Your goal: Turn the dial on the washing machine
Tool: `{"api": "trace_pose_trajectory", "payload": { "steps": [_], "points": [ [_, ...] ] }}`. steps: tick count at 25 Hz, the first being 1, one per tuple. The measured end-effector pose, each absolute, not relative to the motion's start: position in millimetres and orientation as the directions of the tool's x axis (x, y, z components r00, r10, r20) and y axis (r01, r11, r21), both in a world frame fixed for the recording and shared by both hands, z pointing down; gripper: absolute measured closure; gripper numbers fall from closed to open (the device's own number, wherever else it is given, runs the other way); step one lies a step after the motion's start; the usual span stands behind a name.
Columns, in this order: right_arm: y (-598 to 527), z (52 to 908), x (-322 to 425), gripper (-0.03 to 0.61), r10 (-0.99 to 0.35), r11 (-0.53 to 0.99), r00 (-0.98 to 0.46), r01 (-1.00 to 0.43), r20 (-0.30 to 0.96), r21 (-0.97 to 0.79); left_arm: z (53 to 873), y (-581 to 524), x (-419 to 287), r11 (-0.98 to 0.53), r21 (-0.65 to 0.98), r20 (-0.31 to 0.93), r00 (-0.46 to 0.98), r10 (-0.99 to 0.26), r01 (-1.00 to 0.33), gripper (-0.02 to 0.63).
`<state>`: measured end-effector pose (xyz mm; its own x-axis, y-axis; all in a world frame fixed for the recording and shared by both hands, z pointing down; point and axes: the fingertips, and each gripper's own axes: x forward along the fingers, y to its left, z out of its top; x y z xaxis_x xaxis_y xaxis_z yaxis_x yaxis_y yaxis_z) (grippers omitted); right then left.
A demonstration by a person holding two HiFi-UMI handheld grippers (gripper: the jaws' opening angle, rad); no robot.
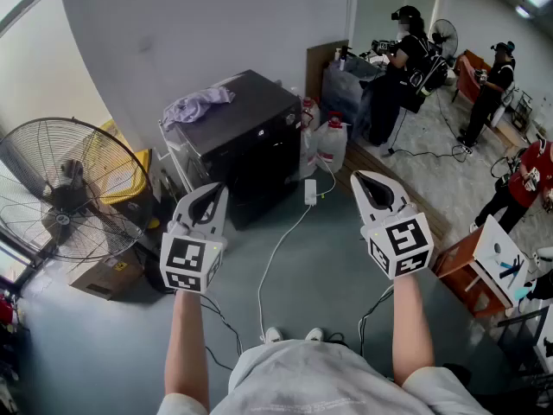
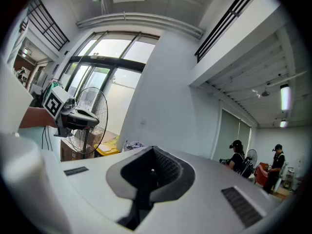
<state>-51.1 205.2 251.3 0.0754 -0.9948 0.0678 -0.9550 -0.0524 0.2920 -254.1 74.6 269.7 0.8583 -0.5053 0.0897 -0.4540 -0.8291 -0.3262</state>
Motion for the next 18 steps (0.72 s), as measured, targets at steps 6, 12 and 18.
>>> {"api": "trace_pose_trajectory", "payload": {
  "steps": [6,12,18],
  "points": [
    [205.3,250.9,-37.9,0.565,-0.997,-0.066,0.077,-0.962,0.032,0.263,271.2,74.9,-245.0,-0.827,-0.328,0.083,0.858,-0.508,-0.457,0.598],
    [203.5,252.6,-20.4,0.565,-0.998,-0.047,0.058,-0.966,0.036,0.255,272.8,75.2,-228.4,-0.824,-0.328,0.092,0.852,-0.515,-0.463,0.598],
    [202.1,258.8,-1.5,0.565,-0.999,0.014,-0.002,-0.96,0.043,0.28,276.0,73.4,-203.2,-0.808,-0.329,0.089,0.835,-0.542,-0.489,0.598]
  ]
}}
